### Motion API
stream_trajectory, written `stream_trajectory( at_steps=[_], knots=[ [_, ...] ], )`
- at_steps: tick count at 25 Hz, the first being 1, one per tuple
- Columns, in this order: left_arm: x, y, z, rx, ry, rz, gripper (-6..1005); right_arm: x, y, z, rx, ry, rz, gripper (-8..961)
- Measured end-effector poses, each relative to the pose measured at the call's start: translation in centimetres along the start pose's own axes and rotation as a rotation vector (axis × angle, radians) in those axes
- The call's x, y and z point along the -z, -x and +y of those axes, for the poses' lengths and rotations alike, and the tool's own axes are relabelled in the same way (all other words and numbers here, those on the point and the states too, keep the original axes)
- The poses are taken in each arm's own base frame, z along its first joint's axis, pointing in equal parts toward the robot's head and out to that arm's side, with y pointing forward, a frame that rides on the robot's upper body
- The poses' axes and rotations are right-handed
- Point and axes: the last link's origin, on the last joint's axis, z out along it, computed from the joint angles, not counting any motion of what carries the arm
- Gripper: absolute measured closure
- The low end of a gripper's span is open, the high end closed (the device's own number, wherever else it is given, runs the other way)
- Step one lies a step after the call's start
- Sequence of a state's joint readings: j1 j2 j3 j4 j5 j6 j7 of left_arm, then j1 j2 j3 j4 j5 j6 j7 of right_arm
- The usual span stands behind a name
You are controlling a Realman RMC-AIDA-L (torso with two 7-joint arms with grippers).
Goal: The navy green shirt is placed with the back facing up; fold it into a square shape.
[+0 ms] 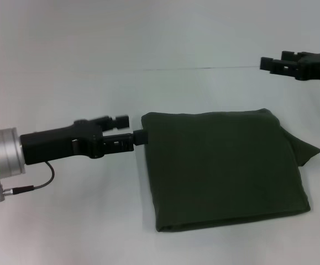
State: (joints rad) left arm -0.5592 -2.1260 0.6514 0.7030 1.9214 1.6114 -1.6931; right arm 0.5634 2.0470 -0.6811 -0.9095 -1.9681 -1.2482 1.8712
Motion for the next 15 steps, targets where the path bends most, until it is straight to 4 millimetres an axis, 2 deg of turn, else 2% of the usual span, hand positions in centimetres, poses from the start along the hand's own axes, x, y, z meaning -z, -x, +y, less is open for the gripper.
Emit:
stream_trajectory(
  at_steps=[8,15],
  knots=[
    [-2.1,-1.3,-1.6,0.438,-0.076,-0.188,92,2.9,-3.8,-0.5,0.172,0.046,-0.102,150],
    [-4.4,-1.9,-3.5,0.632,-0.24,-0.299,93,4.0,-5.2,0.0,0.266,0.101,-0.112,150]
  ],
)
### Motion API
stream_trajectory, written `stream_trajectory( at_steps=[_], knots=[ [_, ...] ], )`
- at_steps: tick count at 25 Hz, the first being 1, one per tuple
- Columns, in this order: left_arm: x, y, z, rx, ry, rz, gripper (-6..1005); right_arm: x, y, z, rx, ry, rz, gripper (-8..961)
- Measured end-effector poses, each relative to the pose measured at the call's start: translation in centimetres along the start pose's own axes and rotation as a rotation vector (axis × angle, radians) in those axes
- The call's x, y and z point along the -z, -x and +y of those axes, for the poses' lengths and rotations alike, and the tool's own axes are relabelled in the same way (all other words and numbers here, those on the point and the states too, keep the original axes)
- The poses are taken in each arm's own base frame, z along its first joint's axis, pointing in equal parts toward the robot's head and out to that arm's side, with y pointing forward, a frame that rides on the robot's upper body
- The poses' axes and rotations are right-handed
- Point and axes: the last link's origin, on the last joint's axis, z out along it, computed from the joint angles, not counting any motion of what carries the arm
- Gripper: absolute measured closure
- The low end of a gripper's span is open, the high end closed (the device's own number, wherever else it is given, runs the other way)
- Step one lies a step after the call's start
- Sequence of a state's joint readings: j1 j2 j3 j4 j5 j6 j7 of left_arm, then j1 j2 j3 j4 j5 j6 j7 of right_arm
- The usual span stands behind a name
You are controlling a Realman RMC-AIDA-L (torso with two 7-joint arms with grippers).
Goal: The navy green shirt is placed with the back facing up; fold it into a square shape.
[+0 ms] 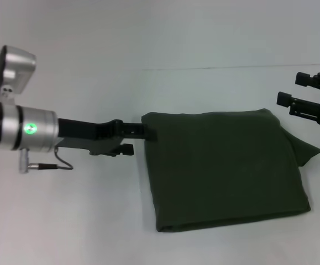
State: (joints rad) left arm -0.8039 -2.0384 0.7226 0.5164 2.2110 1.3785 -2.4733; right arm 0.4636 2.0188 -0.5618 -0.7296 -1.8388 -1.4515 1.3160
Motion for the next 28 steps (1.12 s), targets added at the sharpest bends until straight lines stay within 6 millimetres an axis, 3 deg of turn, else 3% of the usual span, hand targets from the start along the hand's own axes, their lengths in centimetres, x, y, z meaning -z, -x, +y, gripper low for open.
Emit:
stream_trajectory(
  at_steps=[12,28],
  knots=[
    [-3.8,0.8,-0.8,0.096,-0.081,0.018,93,0.1,0.4,0.0,0.033,0.031,0.007,150],
    [-5.6,2.3,-1.1,0.096,-0.116,-0.013,93,-0.3,0.0,0.5,0.03,0.061,0.012,151]
  ],
)
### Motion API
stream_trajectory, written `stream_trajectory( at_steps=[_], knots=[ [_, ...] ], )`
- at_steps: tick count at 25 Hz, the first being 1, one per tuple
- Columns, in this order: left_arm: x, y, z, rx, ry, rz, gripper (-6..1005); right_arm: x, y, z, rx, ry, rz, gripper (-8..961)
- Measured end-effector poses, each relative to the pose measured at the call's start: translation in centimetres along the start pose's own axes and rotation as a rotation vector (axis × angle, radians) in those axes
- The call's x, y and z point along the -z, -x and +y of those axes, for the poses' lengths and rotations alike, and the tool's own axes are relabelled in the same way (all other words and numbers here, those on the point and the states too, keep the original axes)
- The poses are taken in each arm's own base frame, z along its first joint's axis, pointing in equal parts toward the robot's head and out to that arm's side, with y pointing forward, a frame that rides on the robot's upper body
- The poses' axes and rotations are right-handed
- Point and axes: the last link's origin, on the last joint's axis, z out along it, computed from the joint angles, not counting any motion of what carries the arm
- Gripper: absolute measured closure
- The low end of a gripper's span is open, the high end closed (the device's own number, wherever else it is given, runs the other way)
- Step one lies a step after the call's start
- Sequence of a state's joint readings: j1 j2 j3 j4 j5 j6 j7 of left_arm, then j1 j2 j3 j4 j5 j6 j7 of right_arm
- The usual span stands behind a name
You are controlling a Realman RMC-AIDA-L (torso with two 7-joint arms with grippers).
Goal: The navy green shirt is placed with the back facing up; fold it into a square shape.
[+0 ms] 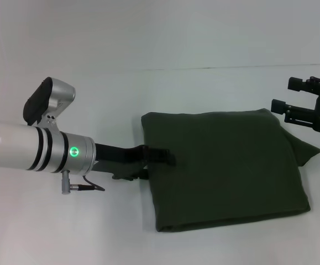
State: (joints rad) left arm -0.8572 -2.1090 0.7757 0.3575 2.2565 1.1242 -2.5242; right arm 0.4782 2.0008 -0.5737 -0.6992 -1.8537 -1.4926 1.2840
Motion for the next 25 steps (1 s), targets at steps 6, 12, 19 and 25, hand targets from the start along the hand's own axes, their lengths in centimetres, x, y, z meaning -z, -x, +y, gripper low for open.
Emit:
stream_trajectory(
  at_steps=[6,12,19,25],
  knots=[
    [-0.31,0.2,0.33,0.001,0.011,-0.006,101,-0.12,-0.02,0.12,0.0,0.006,0.001,151],
    [-0.77,0.31,0.49,-0.002,0.005,-0.001,146,-0.16,-0.05,0.17,0.0,0.008,0.0,151],
    [-0.81,0.14,0.3,-0.002,-0.007,0.014,222,-0.25,-0.11,0.27,-0.002,0.009,0.0,152],
    [-0.75,0.09,0.25,-0.006,-0.011,0.013,429,-0.3,-0.11,0.31,-0.003,0.01,-0.002,152]
  ],
)
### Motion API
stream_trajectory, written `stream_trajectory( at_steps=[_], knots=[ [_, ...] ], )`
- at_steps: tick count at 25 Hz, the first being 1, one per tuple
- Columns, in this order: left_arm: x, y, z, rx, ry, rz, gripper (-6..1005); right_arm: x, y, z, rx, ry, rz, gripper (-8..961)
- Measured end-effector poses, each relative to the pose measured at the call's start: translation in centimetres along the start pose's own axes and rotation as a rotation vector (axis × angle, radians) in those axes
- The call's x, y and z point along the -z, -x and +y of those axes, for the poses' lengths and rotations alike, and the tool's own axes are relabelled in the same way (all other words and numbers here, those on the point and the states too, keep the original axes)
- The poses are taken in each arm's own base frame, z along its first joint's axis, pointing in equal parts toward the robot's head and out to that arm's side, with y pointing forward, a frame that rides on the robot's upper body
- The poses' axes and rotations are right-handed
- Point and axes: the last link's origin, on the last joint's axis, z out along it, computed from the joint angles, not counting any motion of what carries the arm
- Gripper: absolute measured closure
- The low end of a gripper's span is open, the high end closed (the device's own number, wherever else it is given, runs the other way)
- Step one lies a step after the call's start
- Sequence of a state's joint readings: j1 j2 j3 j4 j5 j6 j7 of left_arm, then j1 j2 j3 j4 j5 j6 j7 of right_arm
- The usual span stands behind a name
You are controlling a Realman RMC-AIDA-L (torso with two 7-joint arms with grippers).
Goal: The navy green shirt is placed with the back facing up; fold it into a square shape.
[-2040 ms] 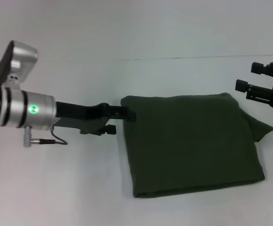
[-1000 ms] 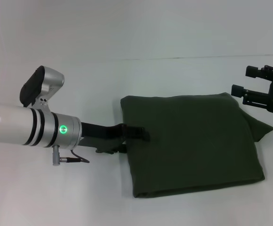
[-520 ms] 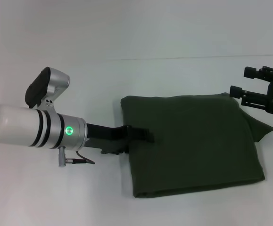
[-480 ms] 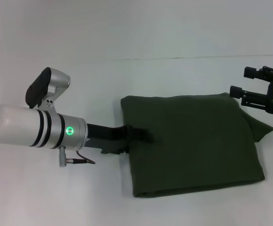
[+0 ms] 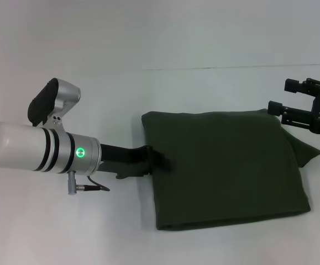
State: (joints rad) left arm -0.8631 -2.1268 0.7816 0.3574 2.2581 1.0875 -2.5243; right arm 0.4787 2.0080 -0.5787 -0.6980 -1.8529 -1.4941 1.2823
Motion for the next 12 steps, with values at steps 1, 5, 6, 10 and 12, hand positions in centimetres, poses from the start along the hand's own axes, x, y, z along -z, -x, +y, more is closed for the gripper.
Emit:
stream_trajectory(
  at_steps=[1,5,6,10,12],
  knots=[
    [-0.01,0.0,0.01,-0.001,-0.001,-0.001,477,-0.01,0.01,0.0,0.0,0.0,0.0,152],
    [-0.15,0.1,0.12,-0.007,-0.001,-0.007,658,0.0,0.06,-0.05,0.002,0.0,0.0,152],
    [-0.17,0.13,0.13,-0.008,-0.002,-0.009,696,0.01,0.07,-0.06,0.002,0.0,0.0,152],
    [-0.16,0.17,0.11,-0.012,-0.005,-0.013,847,0.01,0.07,-0.07,0.002,0.0,0.0,152],
    [0.05,0.05,-0.01,-0.009,-0.007,-0.013,859,0.02,0.07,-0.07,0.002,-0.001,0.0,152]
  ],
)
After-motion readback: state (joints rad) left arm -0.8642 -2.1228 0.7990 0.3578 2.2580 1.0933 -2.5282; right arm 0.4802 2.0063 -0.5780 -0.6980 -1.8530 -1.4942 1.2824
